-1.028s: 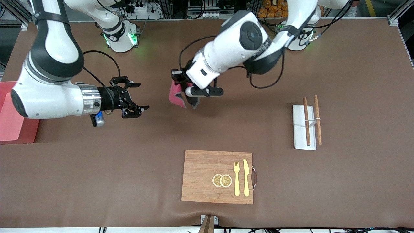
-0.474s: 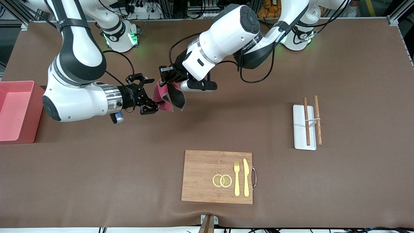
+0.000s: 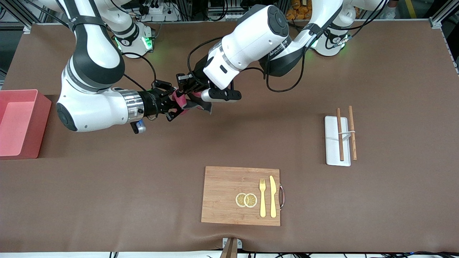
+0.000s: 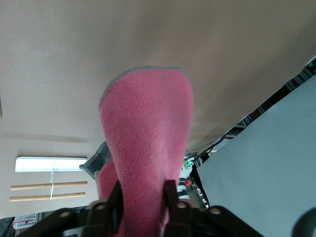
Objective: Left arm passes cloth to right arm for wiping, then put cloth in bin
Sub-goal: 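Grasp the cloth with the right gripper and release the left gripper, then carry the cloth with the right gripper while the left gripper withdraws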
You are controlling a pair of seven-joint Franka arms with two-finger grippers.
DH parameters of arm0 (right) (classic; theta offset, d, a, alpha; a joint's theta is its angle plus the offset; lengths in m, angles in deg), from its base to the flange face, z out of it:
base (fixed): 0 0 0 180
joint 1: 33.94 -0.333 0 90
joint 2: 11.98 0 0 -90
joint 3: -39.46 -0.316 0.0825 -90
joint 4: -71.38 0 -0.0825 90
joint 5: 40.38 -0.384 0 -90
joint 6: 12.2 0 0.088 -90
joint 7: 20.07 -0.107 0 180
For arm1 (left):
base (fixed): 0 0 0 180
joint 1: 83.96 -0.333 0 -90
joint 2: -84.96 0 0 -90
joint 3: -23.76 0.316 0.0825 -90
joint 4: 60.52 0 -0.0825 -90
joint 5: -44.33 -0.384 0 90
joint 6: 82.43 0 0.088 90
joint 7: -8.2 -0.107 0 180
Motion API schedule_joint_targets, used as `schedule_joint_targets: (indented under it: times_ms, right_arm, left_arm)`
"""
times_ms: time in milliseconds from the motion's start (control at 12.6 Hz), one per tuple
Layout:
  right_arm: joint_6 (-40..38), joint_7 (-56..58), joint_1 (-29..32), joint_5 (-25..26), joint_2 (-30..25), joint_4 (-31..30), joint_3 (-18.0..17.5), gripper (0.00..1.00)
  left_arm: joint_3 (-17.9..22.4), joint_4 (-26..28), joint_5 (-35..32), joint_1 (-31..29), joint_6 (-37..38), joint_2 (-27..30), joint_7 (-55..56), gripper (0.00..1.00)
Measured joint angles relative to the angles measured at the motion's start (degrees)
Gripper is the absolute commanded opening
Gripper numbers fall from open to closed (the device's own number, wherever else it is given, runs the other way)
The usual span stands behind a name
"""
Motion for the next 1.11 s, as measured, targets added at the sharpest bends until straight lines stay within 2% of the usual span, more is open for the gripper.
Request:
schedule_joint_targets:
  times_ms: [79, 158, 237, 474, 712, 949, 1107]
  right_arm:
    - [0.05, 0.04, 0.09, -0.02, 0.00, 0.14, 0.15, 0.00]
    - [0.08, 0.35, 0.19, -0.02, 0.00, 0.36, 0.37, 0.00]
    - [0.08, 1.12, 0.43, -0.01, 0.00, 0.65, 0.56, 0.00]
    - [0.09, 6.22, 1.46, 1.72, 0.00, 0.92, 1.07, 0.00]
    - [4.20, 13.78, 1.59, 9.33, 0.05, 0.71, 1.04, 0.00]
    - [11.21, 21.36, 1.15, 20.02, 0.46, -0.62, 0.81, 0.00]
    - [18.68, 25.32, 0.80, 21.91, 1.22, -4.57, 0.54, 0.00]
  left_arm:
    - [0.00, 0.00, 0.00, 0.00, 0.00, 0.00, 0.00, 0.00]
    - [0.01, 0.00, 0.00, 0.00, -0.01, 0.00, 0.00, 0.63]
    - [0.03, 0.00, 0.00, -0.01, -0.06, 0.00, 0.00, 1.00]
    - [0.17, 0.00, -1.73, -0.26, -0.15, 0.00, -0.02, 1.00]
    - [0.40, 0.20, -2.74, -2.19, 1.27, 0.21, -0.01, 1.00]
    - [0.81, 0.28, -3.65, -10.61, 12.37, 1.98, -0.78, 1.00]
    - [0.87, 0.30, -4.54, -18.08, 21.53, 3.79, -4.41, 1.00]
